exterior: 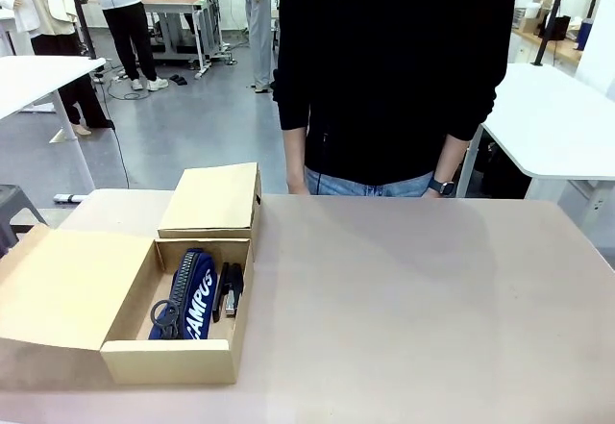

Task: Place items inside the box.
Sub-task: Close the lid of the Mailer Box closest to the robot.

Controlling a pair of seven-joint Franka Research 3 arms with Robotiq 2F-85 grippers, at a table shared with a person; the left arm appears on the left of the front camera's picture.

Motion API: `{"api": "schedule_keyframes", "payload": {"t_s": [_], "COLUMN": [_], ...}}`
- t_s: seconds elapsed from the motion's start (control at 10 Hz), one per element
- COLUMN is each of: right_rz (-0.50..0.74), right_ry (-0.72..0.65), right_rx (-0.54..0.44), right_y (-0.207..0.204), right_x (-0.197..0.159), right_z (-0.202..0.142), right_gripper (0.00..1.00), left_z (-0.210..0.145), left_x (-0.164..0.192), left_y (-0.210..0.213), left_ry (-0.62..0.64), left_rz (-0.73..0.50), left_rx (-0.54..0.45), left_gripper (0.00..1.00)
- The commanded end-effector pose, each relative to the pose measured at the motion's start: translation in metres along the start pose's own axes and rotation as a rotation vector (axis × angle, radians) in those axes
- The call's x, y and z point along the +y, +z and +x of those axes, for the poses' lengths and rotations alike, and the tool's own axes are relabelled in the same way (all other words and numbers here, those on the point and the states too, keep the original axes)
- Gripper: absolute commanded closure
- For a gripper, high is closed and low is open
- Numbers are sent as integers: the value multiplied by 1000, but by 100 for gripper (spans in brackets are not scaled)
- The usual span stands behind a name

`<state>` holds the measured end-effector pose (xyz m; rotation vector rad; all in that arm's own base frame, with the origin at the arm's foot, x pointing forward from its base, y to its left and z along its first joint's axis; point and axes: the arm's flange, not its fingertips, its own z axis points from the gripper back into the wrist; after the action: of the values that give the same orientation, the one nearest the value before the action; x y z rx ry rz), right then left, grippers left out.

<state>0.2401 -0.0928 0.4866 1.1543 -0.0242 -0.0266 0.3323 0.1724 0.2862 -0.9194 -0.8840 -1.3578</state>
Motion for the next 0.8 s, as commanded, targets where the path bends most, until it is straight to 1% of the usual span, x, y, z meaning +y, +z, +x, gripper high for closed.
{"api": "schedule_keyframes", "payload": {"t_s": [0.0, 0.1, 0.2, 0.3, 0.4, 0.5, 0.6, 0.7], "right_rz": [8, 8, 8, 8, 8, 8, 8, 8], "right_ry": [17, 17, 17, 17, 17, 17, 17, 17], "right_rx": [3, 3, 3, 3, 3, 3, 3, 3], "right_y": [2, 2, 2, 2, 2, 2, 2, 2], "right_x": [1, 1, 1, 1, 1, 1, 1, 1], "right_z": [-1, -1, -1, -1, -1, -1, -1, -1], "right_gripper": [0, 0, 0, 0, 0, 0, 0, 0], "left_z": [-28, -10, 11, 30, 47, 57, 61, 59], "left_x": [-21, -28, -39, -47, -55, -60, -61, -61], "left_y": [-2, -6, -16, -38, -71, -101, -133, -164], "left_ry": [-93, -137, -161, -160, -145, -126, -141, -116], "left_rz": [-24, -39, -89, -107, -105, -160, -148, -127], "left_rx": [-109, -156, -229, -263, -269, -246, -195, -115], "left_gripper": [0, 0, 0, 0, 0, 0, 0, 0]}}
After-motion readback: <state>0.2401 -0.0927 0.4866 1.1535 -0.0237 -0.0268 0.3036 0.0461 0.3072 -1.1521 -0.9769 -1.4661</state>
